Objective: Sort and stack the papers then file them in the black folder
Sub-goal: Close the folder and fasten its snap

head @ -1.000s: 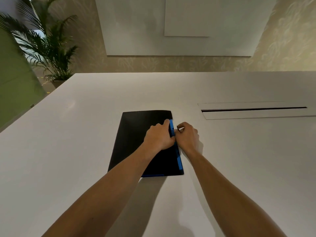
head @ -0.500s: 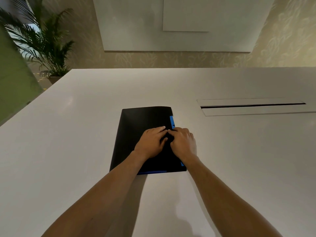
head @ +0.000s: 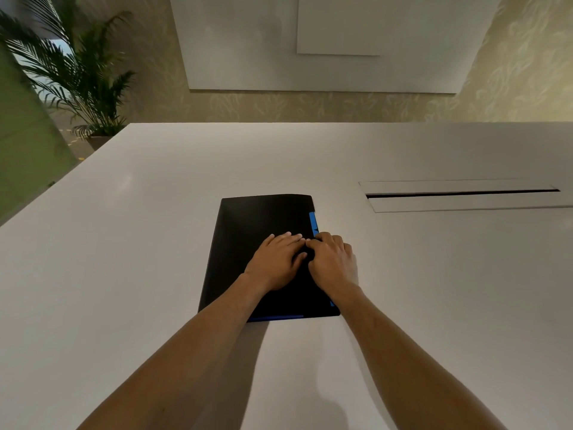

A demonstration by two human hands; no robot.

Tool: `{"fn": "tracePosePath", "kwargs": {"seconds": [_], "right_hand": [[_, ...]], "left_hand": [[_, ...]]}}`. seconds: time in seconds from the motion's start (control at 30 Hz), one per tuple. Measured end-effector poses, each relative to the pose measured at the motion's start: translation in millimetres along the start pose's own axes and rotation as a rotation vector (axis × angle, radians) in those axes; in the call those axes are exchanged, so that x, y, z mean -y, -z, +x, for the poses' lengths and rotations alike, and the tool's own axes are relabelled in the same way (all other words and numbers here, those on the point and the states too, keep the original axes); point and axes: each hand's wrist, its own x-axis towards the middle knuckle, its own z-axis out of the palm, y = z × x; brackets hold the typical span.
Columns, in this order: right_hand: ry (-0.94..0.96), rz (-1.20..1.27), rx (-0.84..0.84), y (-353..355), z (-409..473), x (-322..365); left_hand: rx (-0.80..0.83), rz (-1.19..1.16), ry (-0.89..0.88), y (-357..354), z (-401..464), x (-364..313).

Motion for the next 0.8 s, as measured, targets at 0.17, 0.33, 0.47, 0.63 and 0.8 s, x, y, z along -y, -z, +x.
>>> {"fn": "tracePosePath", "kwargs": {"seconds": [0.17,0.33,0.47,0.63,0.8], "right_hand": [[0.010,0.058,0.041,6,-3,2],[-0.166,0.237,-0.022,26,-12,-3],[-0.268,0.294,0.049,36,-22,-15],[-0.301,0.263,0.133,41,-28,-9],[-0.398,0.442,0.150,34,-35,-7]], "left_hand": [[0.040,-0.107,0.044,5,0,-1],[-0.218,-0.237,0.164,26,-11,-4],[-0.382,-0.070,0.550,53,-30,8],[-0.130,-0.093,0.844,68,-55,20],[-0.162,-0.313,0.875,76,-56,31]]}}
